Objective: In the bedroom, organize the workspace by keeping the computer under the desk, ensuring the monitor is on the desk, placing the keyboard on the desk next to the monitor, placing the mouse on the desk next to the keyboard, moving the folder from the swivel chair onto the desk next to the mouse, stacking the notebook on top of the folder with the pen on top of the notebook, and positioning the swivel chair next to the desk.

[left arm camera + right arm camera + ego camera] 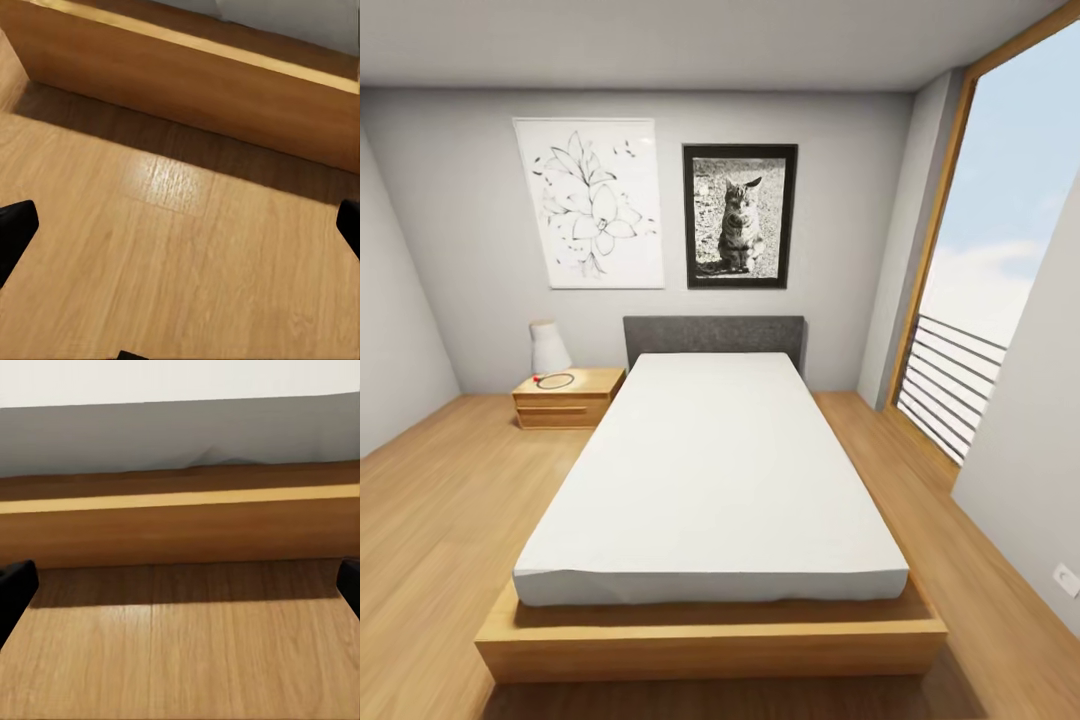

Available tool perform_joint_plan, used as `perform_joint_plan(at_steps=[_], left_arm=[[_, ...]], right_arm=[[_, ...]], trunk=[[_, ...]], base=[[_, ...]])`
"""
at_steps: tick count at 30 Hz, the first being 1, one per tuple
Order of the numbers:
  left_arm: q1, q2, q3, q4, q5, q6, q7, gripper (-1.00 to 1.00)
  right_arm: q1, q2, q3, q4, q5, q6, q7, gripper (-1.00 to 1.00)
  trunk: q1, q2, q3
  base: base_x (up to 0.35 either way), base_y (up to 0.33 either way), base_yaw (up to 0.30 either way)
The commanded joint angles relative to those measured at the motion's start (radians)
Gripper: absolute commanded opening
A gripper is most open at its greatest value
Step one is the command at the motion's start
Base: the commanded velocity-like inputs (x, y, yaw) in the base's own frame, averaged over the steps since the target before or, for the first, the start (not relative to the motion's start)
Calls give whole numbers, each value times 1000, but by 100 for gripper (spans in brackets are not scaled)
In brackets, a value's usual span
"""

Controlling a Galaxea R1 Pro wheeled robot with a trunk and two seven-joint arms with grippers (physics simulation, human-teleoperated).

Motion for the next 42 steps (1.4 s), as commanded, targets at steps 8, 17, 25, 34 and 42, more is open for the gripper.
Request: perform_joint_plan(at_steps=[8, 17, 25, 34, 42], left_arm=[[-1, 0, 10, 49, 4, -101, 1, 100], [-1, -3, 10, 58, 3, -122, 11, 100], [-1, 2, 12, 59, 7, -110, 21, 100], [-1, 3, 12, 58, 9, -108, 23, 100], [-1, 2, 12, 57, 47, -109, 22, 100]], right_arm=[[-1, 1, 0, 2, -1, -3, 1, 100], [-1, 3, 0, 3, 0, -2, 1, 100], [-1, 26, 1, 1, -2, -20, 1, 100], [-1, 51, 0, 4, -2, -22, -1, 100], [-1, 51, -2, 3, -4, -22, -1, 100]], trunk=[[1, -1, -1], [1, -1, -1], [1, -1, -1], [1, -1, -1], [1, -1, -1]], base=[[159, 0, 0], [21, 0, 0], [-113, -1, 14], [-277, -47, 202], [-51, -11, 284]])
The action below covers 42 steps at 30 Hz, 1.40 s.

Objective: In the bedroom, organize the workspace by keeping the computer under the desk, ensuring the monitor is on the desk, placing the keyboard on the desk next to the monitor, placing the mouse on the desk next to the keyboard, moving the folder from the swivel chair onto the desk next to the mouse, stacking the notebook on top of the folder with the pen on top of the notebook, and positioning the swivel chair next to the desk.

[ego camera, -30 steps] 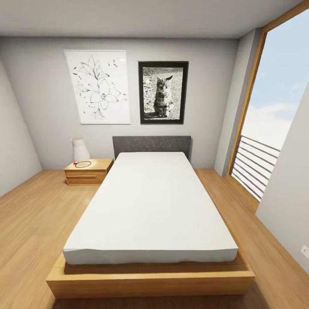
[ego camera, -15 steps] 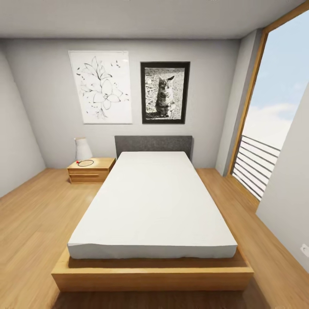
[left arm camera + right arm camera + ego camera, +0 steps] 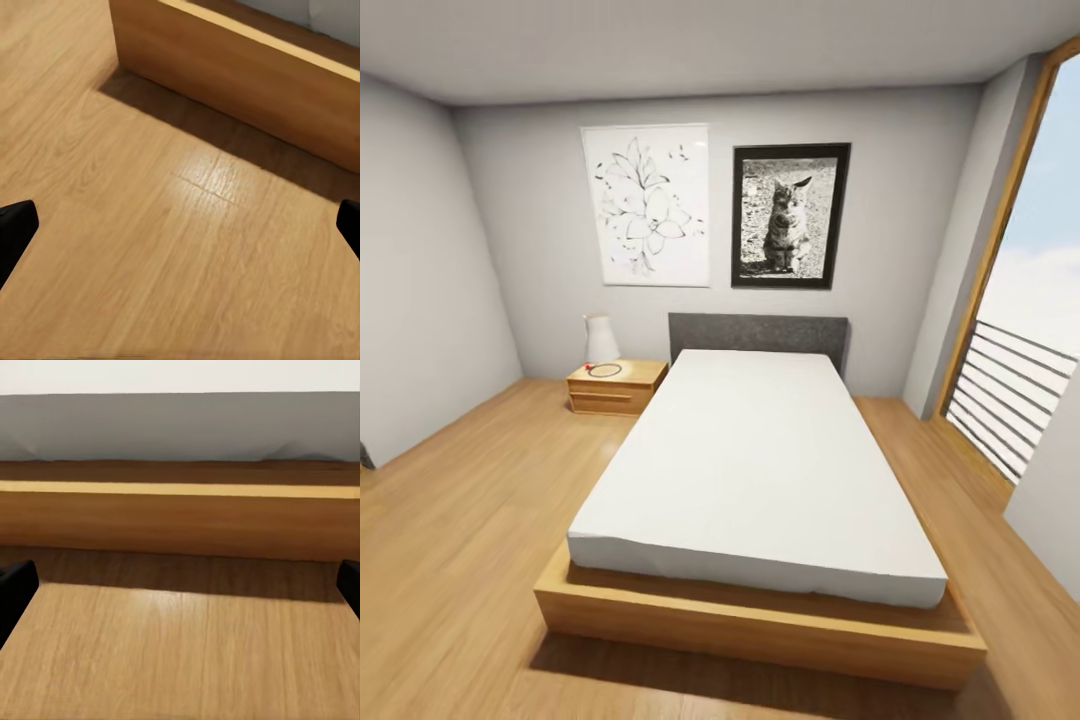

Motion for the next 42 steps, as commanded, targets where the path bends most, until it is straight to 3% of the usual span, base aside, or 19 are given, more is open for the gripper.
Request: perform_joint_plan(at_steps=[1, 13, 42], left_arm=[[-1, -1, 2, 0, 5, -3, 1, 100], [-1, -9, -4, -11, 8, 6, -11, 100], [-1, -1, -10, -5, 6, 8, -9, 100]], right_arm=[[-1, 0, -1, 0, -2, -2, 0, 100], [-1, 1, 1, 37, -1, -3, 2, 100], [-1, 3, 6, 42, 1, 0, 1, 100]], trunk=[[0, -1, -1], [0, -1, -1], [0, -1, -6]], base=[[3, -1, 293], [98, -43, 294], [24, -1, 291]])
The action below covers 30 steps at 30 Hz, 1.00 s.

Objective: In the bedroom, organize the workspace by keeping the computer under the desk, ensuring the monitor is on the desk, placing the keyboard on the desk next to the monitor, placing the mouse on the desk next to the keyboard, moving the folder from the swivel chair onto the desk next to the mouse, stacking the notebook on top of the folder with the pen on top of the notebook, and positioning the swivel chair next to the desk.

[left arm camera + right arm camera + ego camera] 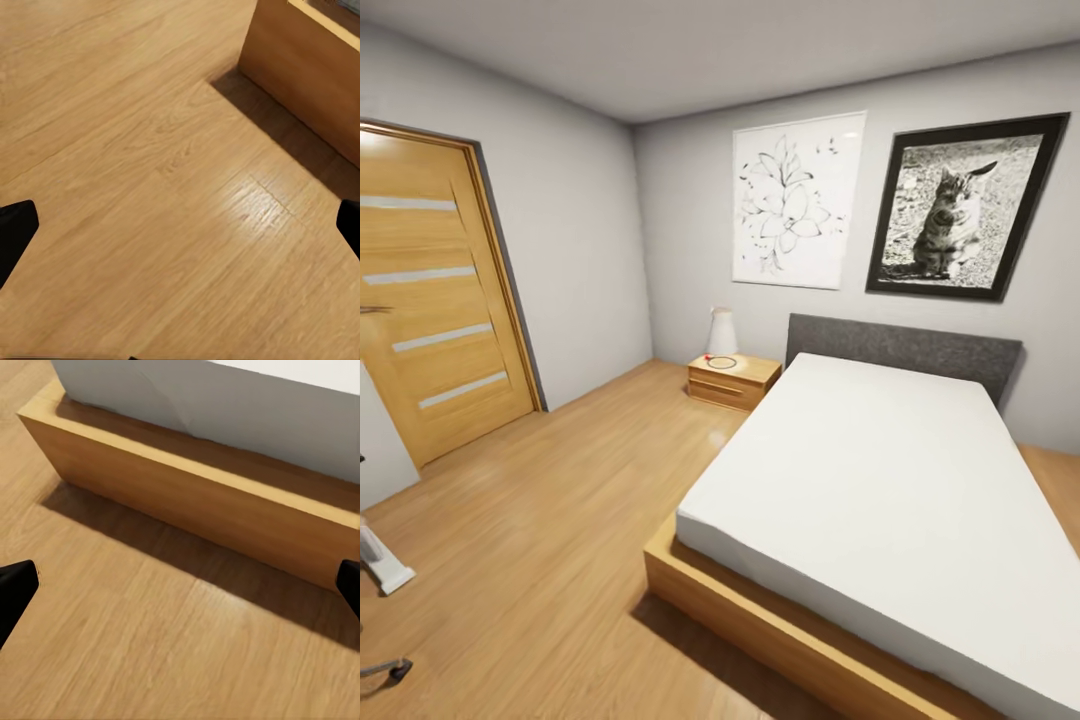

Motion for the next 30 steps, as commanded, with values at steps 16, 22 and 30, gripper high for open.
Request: perform_joint_plan(at_steps=[16, 22, 30], left_arm=[[-1, -3, 0, 3, -2, 0, 1, 100], [-1, -1, 0, 3, -2, 0, 1, 100], [-1, 0, 0, 3, -2, 0, 2, 100]], right_arm=[[-1, 2, 0, 1, -1, 3, 0, 100], [-1, 3, 0, 1, -1, 4, 0, 100], [-1, 3, 0, 2, 0, 8, 0, 100]], trunk=[[0, -1, -8], [0, -1, -11], [0, -1, -14]], base=[[119, 0, 284], [115, 0, 284], [114, 0, 284]])
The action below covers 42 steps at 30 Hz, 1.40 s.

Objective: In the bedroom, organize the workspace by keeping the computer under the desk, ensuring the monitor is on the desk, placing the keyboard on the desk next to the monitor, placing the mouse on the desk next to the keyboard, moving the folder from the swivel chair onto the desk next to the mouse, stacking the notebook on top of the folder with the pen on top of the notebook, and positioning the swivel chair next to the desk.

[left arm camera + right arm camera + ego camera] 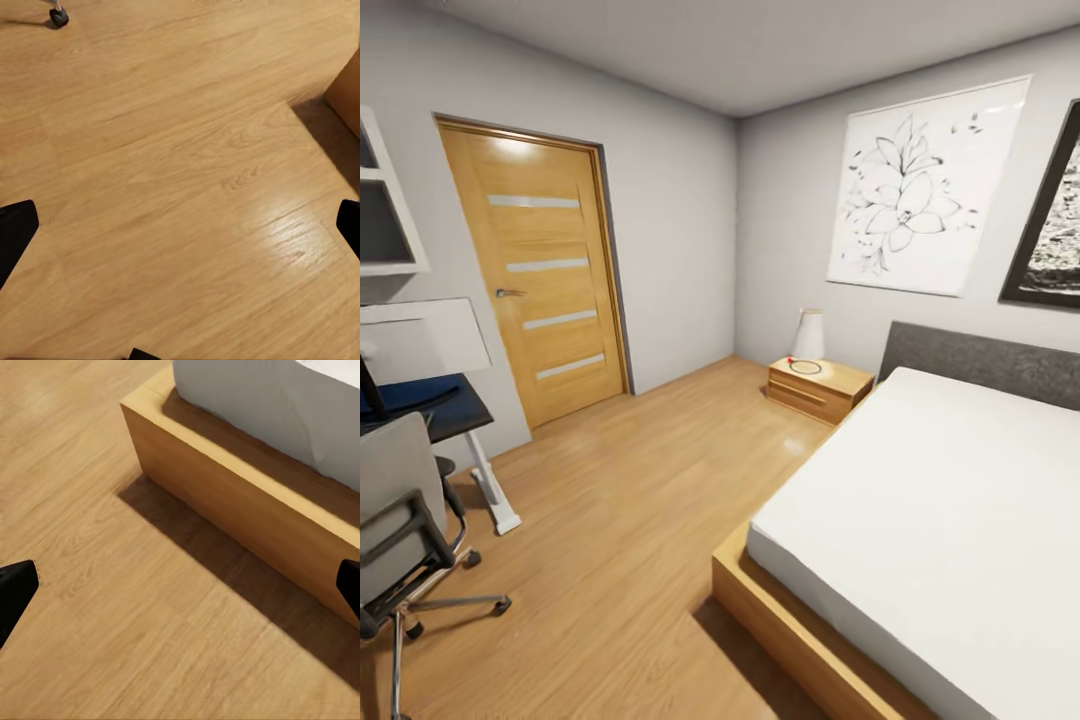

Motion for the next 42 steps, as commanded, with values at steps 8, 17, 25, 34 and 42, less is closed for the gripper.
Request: perform_joint_plan(at_steps=[8, 17, 25, 34, 42], left_arm=[[-1, 0, 3, 1, -2, -3, 2, 100], [-1, 1, 3, 1, -2, -2, 2, 100], [-1, 0, 3, 1, -2, -1, 2, 100], [-1, 2, 3, 1, -2, -3, 2, 100], [-1, 1, 3, 1, -2, -4, 2, 100]], right_arm=[[0, 1, 0, 0, -2, 1, 0, 100], [0, 2, -1, 0, -4, -3, 1, 100], [0, 2, -2, 0, -4, -3, 0, 100], [0, 2, -2, 0, -4, 1, 1, 100], [0, 3, -2, 0, -2, 3, 1, 100]], trunk=[[0, -1, -5], [0, -1, -9], [0, -1, -13], [0, -1, -19], [0, -1, -23]], base=[[113, 0, 284], [113, 0, 282], [113, 0, 280], [107, 0, 278], [98, 0, 275]])
